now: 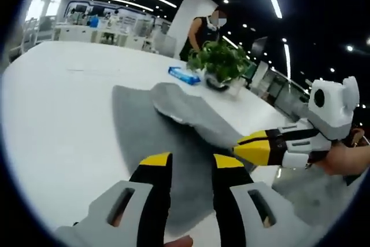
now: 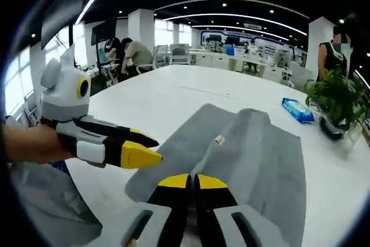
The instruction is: Open the folded towel by lifting each exposed corner and separating the folded layers until the towel lies flat within the target outline without major curled edges
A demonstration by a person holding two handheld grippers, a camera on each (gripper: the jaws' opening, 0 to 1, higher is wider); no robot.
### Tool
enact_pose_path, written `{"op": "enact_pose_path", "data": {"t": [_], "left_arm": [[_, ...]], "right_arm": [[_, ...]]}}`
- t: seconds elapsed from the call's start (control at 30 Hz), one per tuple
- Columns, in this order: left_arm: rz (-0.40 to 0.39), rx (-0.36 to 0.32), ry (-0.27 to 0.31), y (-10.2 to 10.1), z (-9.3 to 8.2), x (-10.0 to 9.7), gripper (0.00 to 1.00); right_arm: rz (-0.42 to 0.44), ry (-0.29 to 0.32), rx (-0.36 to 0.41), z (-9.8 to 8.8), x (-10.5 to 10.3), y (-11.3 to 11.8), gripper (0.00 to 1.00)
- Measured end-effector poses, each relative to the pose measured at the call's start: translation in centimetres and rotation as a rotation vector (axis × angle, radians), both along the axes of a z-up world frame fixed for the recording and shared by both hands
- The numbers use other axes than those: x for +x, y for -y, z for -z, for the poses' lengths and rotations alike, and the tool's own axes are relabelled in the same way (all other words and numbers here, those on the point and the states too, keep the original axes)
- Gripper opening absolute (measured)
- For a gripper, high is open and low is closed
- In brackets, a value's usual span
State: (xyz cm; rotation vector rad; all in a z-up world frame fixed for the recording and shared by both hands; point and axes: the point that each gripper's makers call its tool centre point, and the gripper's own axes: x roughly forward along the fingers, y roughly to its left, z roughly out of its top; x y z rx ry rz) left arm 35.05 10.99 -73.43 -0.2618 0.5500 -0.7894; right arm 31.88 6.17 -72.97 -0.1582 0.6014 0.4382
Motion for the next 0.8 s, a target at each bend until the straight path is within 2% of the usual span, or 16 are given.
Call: {"op": "enact_pose_path", "data": {"t": [0.13, 0.27, 0.37, 0.5, 0.63, 0.8], "left_arm": [[0.016, -0.022, -0.033, 0.7, 0.5, -0.1, 0.27], [0.061, 0.01, -0.049, 1.6, 1.5, -0.6, 0.27], [0.073, 0.009, -0.065, 2.2, 1.9, -0.7, 0.27], [0.086, 0.015, -0.077, 3.0, 2.2, -0.7, 0.26], [0.075, 0.027, -0.082, 3.2, 2.5, -0.2, 0.26], [0.046, 0.04, -0.072, 3.0, 2.4, 0.0, 0.26]], "right_arm": [[0.001, 0.01, -0.011, 0.4, -0.6, -0.4, 0.0], [0.001, 0.04, -0.042, 0.5, -1.1, -0.5, 0.0], [-0.011, 0.067, -0.053, 0.2, -1.0, -0.5, 0.0], [-0.018, 0.06, -0.064, 0.7, -1.0, -0.6, 0.0], [-0.044, 0.078, -0.084, 0.5, -1.0, -0.7, 0.0], [-0.056, 0.068, -0.075, 0.6, -1.3, -0.8, 0.0]]}}
